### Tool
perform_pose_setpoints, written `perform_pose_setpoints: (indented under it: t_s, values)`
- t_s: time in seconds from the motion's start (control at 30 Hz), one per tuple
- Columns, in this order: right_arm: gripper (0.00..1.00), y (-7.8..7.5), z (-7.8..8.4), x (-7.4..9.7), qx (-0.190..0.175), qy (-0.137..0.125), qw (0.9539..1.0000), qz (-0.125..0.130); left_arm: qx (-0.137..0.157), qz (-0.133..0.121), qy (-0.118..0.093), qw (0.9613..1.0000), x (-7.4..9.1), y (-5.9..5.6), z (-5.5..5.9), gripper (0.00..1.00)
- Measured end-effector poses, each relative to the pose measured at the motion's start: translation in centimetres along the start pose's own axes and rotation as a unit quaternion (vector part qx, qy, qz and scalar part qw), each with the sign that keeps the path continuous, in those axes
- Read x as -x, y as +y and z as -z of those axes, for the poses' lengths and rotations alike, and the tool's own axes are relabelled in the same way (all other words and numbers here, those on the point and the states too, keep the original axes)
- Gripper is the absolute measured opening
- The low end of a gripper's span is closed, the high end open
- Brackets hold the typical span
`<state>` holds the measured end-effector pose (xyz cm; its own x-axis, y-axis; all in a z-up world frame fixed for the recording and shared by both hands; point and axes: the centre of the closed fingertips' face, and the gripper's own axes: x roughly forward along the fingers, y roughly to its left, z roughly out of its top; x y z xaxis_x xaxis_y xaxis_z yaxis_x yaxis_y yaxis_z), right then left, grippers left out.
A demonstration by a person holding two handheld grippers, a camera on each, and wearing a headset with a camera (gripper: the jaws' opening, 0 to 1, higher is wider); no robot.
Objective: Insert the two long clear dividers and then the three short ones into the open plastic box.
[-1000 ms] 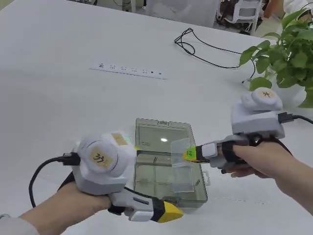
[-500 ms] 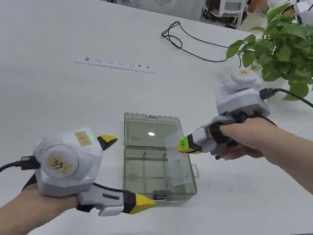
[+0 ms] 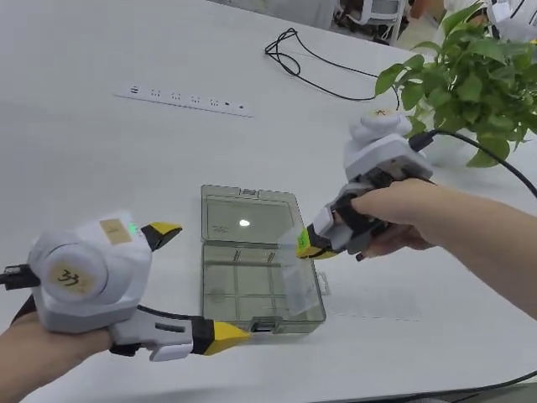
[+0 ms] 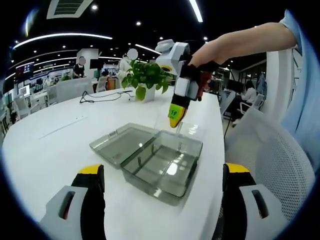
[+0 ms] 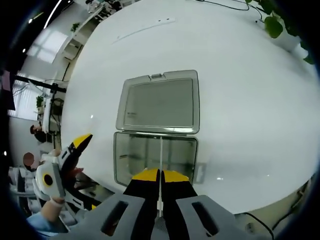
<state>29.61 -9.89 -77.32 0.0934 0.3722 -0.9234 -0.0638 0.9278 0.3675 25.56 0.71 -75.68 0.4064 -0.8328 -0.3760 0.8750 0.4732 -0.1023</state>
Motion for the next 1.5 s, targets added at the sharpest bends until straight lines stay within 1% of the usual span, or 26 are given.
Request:
perform_pose_setpoints:
  t_s: [0.03,0.1,0.23,0.33,0.4,0.6,0.87,1.1,1.2,1.3,1.33,1.5]
  values:
    - [0.02,0.3,0.4,0.0,-0.003,0.000,1.0000,0.000,0.001,0.000,0.001,1.0000,0.0,-0.1,0.1,1.00]
    - [0.02,0.0,0.5,-0.2,-0.008,0.004,0.9999,0.007,0.006,0.002,-0.001,1.0000,0.0,-0.2,0.2,1.00]
    - [0.02,-0.3,0.4,-0.6,-0.017,0.005,0.9998,0.010,0.012,0.002,0.000,0.9999,0.1,-0.2,0.5,0.99]
    - [0.02,-0.2,0.3,-0.9,-0.026,0.006,0.9996,0.002,0.013,0.001,0.000,0.9999,0.1,-0.1,0.7,0.99]
    - [0.02,-0.5,0.2,-1.0,-0.025,0.006,0.9997,0.006,0.015,0.001,-0.001,0.9999,0.1,0.0,0.7,0.99]
    - [0.02,-0.4,0.6,-1.3,-0.023,0.009,0.9997,0.009,0.022,-0.002,0.001,0.9998,0.3,0.3,1.2,0.97]
    - [0.02,-0.4,0.5,-1.7,-0.011,0.012,0.9997,0.018,0.027,-0.002,0.002,0.9996,0.3,0.1,1.5,0.96]
    - [0.02,-0.4,0.4,-1.9,-0.001,0.015,0.9996,0.026,0.033,-0.002,-0.001,0.9994,0.3,0.0,1.5,0.95]
    - [0.02,-0.6,0.4,-2.0,0.000,0.016,0.9993,0.035,0.037,-0.002,-0.002,0.9993,0.3,0.0,1.5,0.95]
    - [0.02,-0.6,0.3,-2.1,0.000,0.017,0.9992,0.035,0.036,-0.001,-0.002,0.9993,0.3,0.0,1.5,0.94]
    - [0.02,-0.6,0.3,-2.2,0.006,0.018,0.9992,0.035,0.037,-0.001,-0.003,0.9993,0.3,0.0,1.4,0.94]
    - [0.02,-0.6,0.4,-2.3,0.003,0.019,0.9990,0.039,0.038,-0.001,-0.002,0.9993,0.3,-0.1,1.4,0.94]
